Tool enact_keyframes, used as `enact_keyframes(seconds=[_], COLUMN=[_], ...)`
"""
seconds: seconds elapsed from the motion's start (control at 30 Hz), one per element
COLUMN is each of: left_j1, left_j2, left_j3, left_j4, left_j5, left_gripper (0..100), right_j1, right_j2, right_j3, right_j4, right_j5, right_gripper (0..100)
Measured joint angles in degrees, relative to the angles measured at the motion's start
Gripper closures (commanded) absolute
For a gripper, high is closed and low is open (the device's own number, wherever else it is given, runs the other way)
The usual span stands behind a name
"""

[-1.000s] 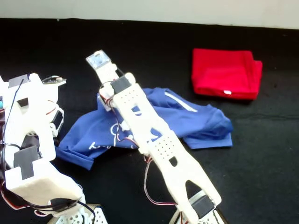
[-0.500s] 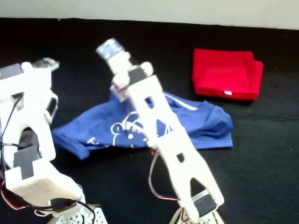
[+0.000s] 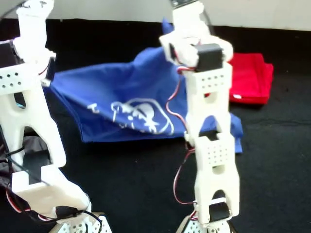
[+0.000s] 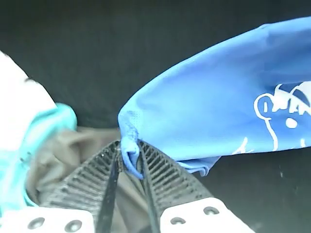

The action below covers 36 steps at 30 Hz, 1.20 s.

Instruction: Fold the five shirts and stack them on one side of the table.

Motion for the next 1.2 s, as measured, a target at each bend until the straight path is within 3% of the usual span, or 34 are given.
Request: enact_keyframes(seconds=[0.63,0.97,1.2], left_j1=[0.6,0.6,0.6], left_j2=[-0.4,-8.9,-15.6], left_j3=[-32.4,-31.8,-15.9], left_j4=[0.1,0.1,0.1], left_j5=[0.0,0.0,0.0], left_gripper=[99,99,99], right_j1=[4.4,4.4,4.4], right_j2=[-28.8,-39.4,-46.9], right_j3=[8.0,11.8,12.0], right_j4=[-12.7,-13.7,-13.7], right_j5=[0.0,0.1,1.0], right_gripper=[99.3,99.3,99.3])
